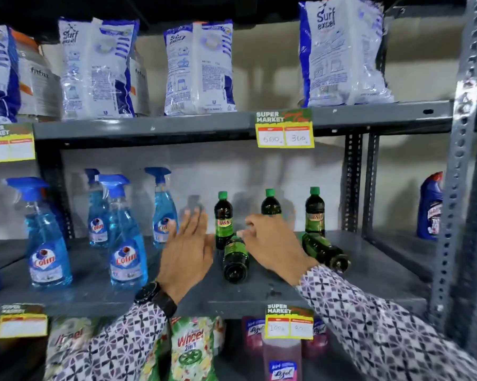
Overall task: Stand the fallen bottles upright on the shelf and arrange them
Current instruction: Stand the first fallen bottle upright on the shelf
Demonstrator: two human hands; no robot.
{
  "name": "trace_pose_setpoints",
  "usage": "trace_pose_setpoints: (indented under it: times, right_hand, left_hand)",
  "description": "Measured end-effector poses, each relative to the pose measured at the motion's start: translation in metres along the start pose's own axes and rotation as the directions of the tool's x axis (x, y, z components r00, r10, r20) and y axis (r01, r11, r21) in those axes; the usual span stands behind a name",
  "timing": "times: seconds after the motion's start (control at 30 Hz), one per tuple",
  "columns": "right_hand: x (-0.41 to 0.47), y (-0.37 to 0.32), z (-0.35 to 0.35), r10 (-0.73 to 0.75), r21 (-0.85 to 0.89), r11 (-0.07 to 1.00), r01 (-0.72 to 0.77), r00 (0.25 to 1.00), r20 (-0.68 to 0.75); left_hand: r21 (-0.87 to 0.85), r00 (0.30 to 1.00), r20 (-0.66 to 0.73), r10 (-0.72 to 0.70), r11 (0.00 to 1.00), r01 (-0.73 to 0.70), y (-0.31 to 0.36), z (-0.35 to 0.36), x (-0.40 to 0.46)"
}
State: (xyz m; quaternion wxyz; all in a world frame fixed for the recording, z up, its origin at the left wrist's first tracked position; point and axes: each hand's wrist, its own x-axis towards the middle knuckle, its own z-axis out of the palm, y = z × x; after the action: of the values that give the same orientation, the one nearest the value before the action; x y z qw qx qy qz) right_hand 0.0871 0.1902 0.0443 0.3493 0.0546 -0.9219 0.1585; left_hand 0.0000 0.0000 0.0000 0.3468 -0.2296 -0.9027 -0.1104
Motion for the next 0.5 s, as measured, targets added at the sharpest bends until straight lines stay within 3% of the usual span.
trace_pose_setpoints:
  times: [0.07,0.13,0.2,0.3,0.37,0.5]
  right_hand:
    - [0.014,0.002,0.016,0.23,0.066,0.966,-0.25,0.947,0.225]
    - [0.027,0.007,0.032,0.391,0.136,0.861,-0.49,0.809,0.44]
    - [0.036,0.008,0.046,0.479,0.194,0.7,-0.687,0.653,0.587]
    - [0.043,0.008,0.065,0.485,0.2,0.53,-0.824,0.489,0.725]
    - [0.043,0.006,0.069,0.478,0.223,0.471,-0.854,0.459,0.749]
    - [0.032,0.009,0.077,0.482,0.387,0.37,-0.844,0.531,0.697]
  left_hand:
    - [0.032,0.972,0.227,-0.053,0.998,0.047,-0.012,0.023,-0.004]
    - [0.026,0.904,0.416,-0.104,0.994,0.102,-0.02,0.046,-0.011]
    - [0.038,0.866,0.493,-0.087,0.996,0.078,-0.023,0.062,-0.018]
    - [0.052,0.839,0.538,-0.082,0.997,0.064,-0.028,0.073,-0.022]
    - [0.013,0.841,0.533,-0.094,0.995,0.103,-0.031,0.076,-0.021]
    - [-0.047,0.856,0.511,-0.08,0.992,0.121,-0.03,0.075,-0.022]
